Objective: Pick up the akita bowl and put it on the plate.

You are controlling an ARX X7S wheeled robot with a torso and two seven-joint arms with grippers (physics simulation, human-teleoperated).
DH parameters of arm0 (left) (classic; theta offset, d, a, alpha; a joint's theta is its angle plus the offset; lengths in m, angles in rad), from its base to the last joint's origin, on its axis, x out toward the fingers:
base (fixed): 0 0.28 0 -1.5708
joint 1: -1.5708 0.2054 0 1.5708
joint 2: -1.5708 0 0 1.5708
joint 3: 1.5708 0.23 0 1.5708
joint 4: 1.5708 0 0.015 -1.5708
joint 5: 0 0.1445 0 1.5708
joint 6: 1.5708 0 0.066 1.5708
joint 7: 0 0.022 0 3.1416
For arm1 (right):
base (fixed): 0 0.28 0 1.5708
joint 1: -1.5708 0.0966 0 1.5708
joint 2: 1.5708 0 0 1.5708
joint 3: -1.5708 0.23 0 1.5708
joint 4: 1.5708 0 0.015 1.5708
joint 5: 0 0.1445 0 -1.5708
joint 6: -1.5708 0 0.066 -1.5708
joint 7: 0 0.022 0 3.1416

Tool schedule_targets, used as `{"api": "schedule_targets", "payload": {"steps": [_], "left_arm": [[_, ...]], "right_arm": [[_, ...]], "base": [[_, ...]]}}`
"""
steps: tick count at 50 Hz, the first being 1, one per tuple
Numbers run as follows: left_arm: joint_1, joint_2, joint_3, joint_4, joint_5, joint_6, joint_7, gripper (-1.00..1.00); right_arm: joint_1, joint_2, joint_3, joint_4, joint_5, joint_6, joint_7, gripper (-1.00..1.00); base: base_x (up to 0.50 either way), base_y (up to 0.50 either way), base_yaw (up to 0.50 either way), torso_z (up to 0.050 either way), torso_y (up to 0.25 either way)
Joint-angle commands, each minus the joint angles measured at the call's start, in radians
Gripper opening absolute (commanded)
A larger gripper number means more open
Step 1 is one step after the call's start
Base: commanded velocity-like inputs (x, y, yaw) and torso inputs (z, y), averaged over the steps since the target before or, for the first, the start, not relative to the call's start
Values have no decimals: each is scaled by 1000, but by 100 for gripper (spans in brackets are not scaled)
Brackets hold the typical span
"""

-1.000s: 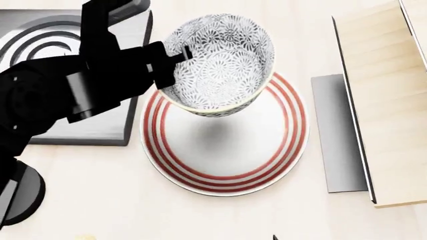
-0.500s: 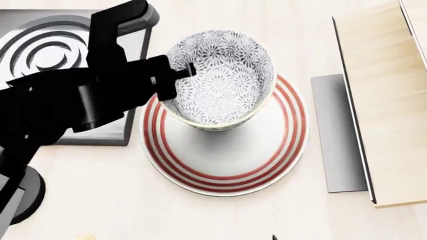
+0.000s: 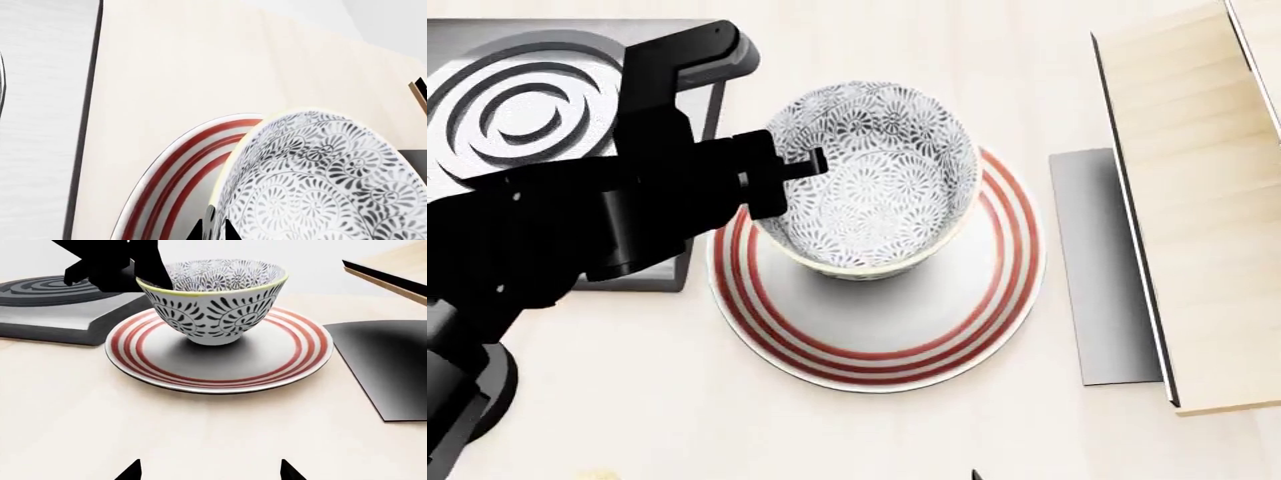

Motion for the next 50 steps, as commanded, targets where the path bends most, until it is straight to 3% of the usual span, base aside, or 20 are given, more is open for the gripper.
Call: {"api": "schedule_targets", "payload": {"steps": [1, 19, 25, 43, 44, 50], "left_arm": [[-14, 4, 99, -22, -105, 48, 7, -100], [-10, 4, 216, -34, -228, 99, 12, -100], [-6, 4, 328, -25, -270, 135, -6, -100], [-23, 3, 490, -19, -446, 179, 26, -100], [-25, 3, 494, -17, -449, 177, 31, 100], [-41, -1, 508, -21, -465, 170, 13, 100]], "right_arm": [[-1, -1, -8, 9, 0, 7, -4, 100], [-3, 0, -12, 10, -1, 4, -1, 100], [-3, 0, -13, 14, -2, 0, -1, 100], [0, 1, -17, 14, 2, 1, -2, 100], [1, 1, -17, 15, 1, 0, -2, 100], [3, 0, -19, 17, 0, 2, -2, 100]], "base": [[0, 0, 0, 0, 0], [0, 0, 0, 0, 0], [0, 0, -1, 0, -13], [1, 0, -1, 0, -25], [0, 0, 0, 0, 0], [0, 0, 0, 0, 0]]}}
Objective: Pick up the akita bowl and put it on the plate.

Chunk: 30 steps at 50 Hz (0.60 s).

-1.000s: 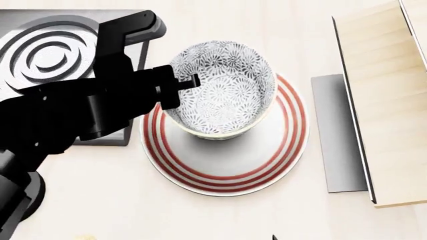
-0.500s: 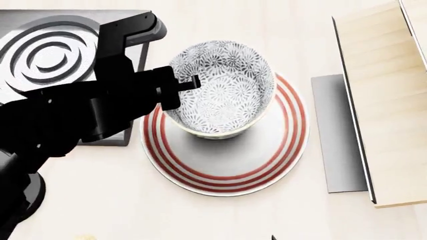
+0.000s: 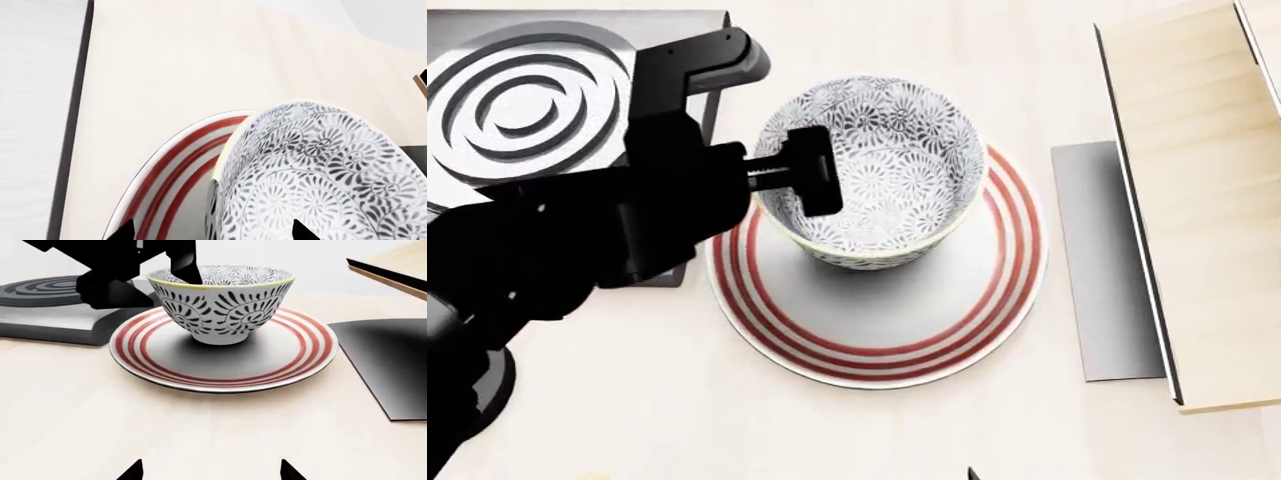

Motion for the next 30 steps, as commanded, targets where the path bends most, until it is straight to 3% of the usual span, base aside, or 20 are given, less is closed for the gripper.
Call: {"api": "schedule_targets", "payload": {"steps": [1, 30], "left_arm": [[-10, -5, 71, 13, -92, -4, -7, 100], [-35, -191, 77, 420, -67, -3, -296, 100]], "right_arm": [[1, -4, -10, 21, -1, 17, -2, 100], [0, -2, -16, 15, -3, 19, 5, 100]], "base": [[0, 0, 0, 0, 0], [0, 0, 0, -1, -1]]}}
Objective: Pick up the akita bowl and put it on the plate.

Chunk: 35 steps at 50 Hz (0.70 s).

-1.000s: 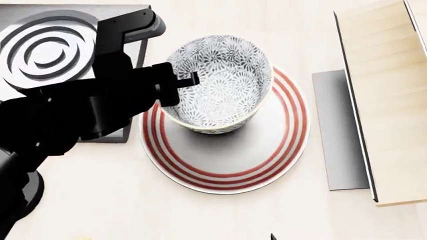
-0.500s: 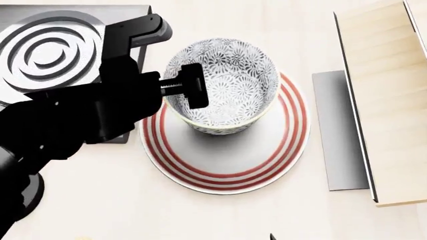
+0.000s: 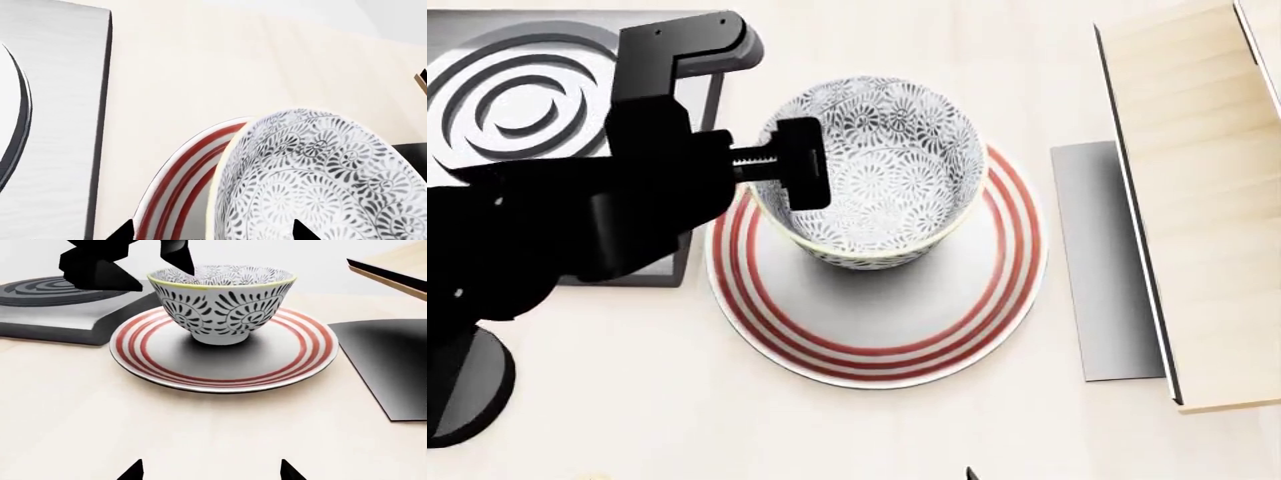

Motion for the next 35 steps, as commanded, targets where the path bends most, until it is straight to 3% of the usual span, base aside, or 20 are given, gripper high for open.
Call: {"api": "schedule_targets", "payload": {"steps": [1, 35], "left_arm": [[-12, -79, 9, 183, 15, 4, -126, 100], [-74, -262, 26, 501, 118, 26, -339, 100]], "right_arm": [[-3, -2, -11, 13, -2, 18, -1, 100], [-2, 8, -9, -4, 7, 24, 7, 100]], "base": [[0, 0, 0, 0, 0], [0, 0, 0, 0, -1]]}}
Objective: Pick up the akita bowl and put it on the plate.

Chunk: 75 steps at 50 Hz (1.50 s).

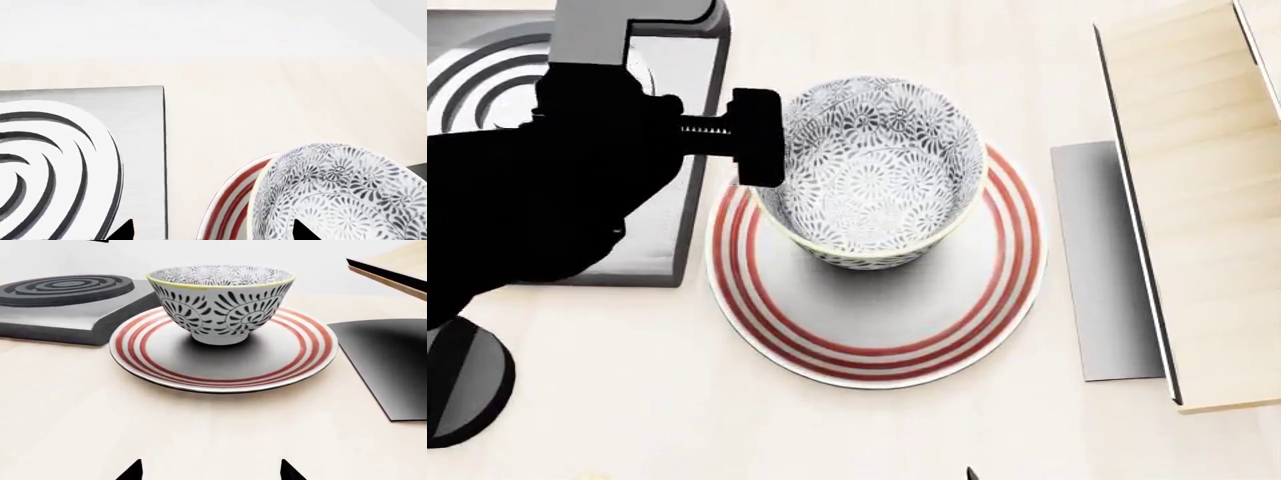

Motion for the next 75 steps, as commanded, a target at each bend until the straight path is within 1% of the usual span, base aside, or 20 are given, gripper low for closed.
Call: {"api": "schedule_targets", "payload": {"steps": [1, 3, 5, 11, 15, 21, 22, 23, 27, 28, 33, 40, 49, 51, 54, 57, 60, 67, 68, 75], "left_arm": [[-31, -80, 7, 121, 47, 7, -76, 100], [-31, -100, -2, 143, 36, 7, -75, 100], [-35, -115, 4, 161, 54, 9, -101, 100], [-64, -159, -9, 207, 58, 4, -100, 100], [-90, -184, -3, 237, 71, -16, -136, 100], [-96, -244, -17, 291, 66, -15, -147, 100], [-96, -269, -23, 319, 65, -9, -156, 100], [-96, -270, -24, 320, 65, -9, -156, 100], [-103, -324, -29, 377, 73, -10, -183, 100], [-104, -352, -35, 411, 71, -8, -195, 100], [-99, -412, -42, 481, 76, -4, -229, 100], [-73, -484, -49, 554, 94, 23, -257, 100], [-44, -554, -69, 617, 93, 61, -277, 100], [-39, -585, -73, 647, 95, 67, -281, 100], [-30, -607, -73, 665, 106, 74, -297, 100], [-16, -618, -71, 670, 112, 84, -287, 100], [-6, -649, -78, 686, 112, 98, -292, 100], [13, -728, -87, 798, 133, 123, -337, 100], [24, -741, -79, 823, 161, 128, -341, 100], [90, -802, -73, 919, 199, 197, -361, 100]], "right_arm": [[-4, 6, -4, -5, 3, 27, 5, 100], [-3, 6, -4, -7, 4, 29, 6, 100], [-2, 6, -3, -5, 3, 30, 8, 100], [0, 11, -1, -23, 3, 41, 15, 100], [0, 17, 3, -38, 4, 45, 19, 100], [-1, 29, 13, -71, 4, 57, 33, 100], [-2, 33, 17, -85, 2, 64, 40, 100], [-2, 34, 17, -86, 2, 64, 40, 100], [-2, 44, 27, -120, -1, 78, 56, 100], [-2, 49, 30, -139, -4, 88, 64, 100], [-2, 65, 43, -187, -7, 108, 83, 100], [4, 97, 81, -277, -7, 148, 121, 100], [14, 120, 102, -351, -16, 188, 148, 100], [19, 128, 110, -377, -21, 203, 158, 100], [21, 142, 121, -423, -27, 230, 174, 100], [26, 151, 137, -450, -23, 245, 186, 100], [32, 169, 162, -499, -21, 272, 204, 100], [48, 200, 205, -590, -19, 330, 239, 100], [51, 206, 216, -607, -14, 341, 245, 100], [53, 244, 264, -732, -9, 405, 284, 100]], "base": [[0, 0, 0, 0, 0], [0, 0, 0, 0, 0], [0, 0, 0, 0, 0], [0, 0, 0, 0, 0], [0, 0, 0, 0, 0], [0, 0, 0, 0, 0], [0, 0, 0, 0, 0], [0, 0, 0, 0, 0], [0, 0, 0, 0, 0], [0, 0, 0, 0, 0], [0, 0, 0, 0, 0], [0, 0, 0, 0, 0], [0, 0, 0, 0, 0], [0, 0, 0, 0, 0], [0, 0, 0, 0, 0], [0, 0, 0, 0, 0], [0, 0, 0, 0, 0], [0, 0, 0, 0, 0], [0, 0, 0, 0, 0], [0, 0, 0, 0, 0]]}}
